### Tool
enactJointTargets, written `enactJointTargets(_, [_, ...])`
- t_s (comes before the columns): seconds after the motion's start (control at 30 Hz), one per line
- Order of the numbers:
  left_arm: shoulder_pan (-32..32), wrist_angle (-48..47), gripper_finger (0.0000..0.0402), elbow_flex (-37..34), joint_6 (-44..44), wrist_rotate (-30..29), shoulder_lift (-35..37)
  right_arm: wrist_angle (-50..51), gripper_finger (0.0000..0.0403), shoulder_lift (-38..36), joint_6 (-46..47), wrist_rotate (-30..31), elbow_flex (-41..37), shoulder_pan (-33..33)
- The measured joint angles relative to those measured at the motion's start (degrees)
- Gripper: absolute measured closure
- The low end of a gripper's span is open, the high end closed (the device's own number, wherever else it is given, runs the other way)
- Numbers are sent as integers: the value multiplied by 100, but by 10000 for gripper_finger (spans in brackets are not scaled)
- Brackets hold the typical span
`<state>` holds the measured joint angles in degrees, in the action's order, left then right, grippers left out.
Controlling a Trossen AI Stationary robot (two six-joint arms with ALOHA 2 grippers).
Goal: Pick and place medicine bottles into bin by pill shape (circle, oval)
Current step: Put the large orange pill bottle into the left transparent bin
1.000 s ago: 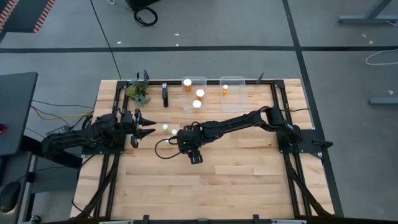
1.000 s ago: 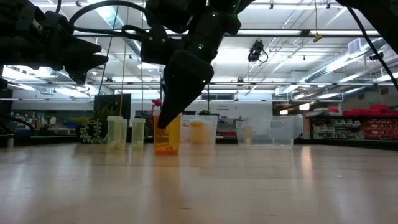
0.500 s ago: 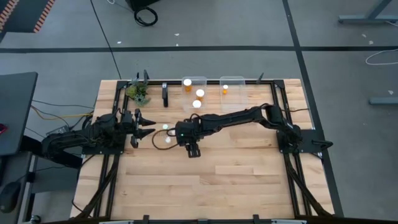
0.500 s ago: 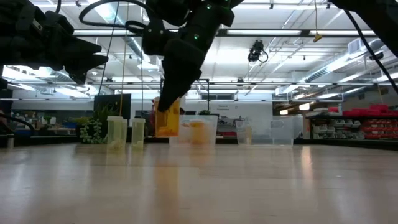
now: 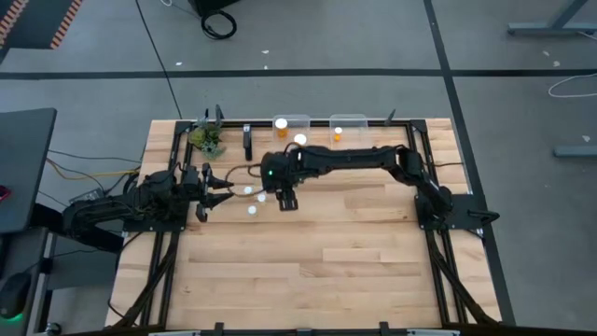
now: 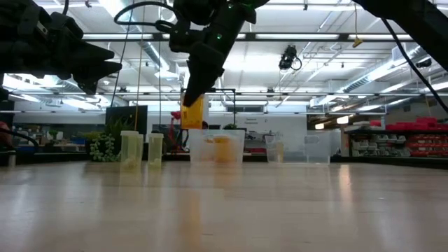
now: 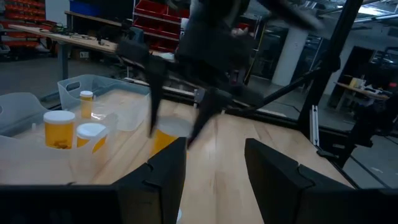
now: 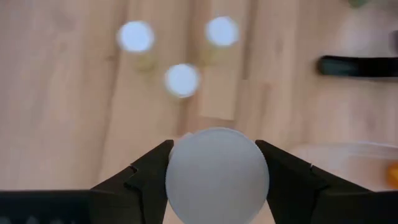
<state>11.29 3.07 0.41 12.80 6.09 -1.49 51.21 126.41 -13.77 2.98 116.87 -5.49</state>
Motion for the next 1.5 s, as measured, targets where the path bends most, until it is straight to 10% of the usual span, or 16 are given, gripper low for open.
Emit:
enactJointTargets(0.67, [0, 0, 230, -1, 0, 1, 1, -166, 178, -2, -593, 61, 958, -1267])
enactJointTargets(1.5, [0, 0, 230, 0, -2, 0, 1, -856, 178, 0, -242, -868, 41, -2306])
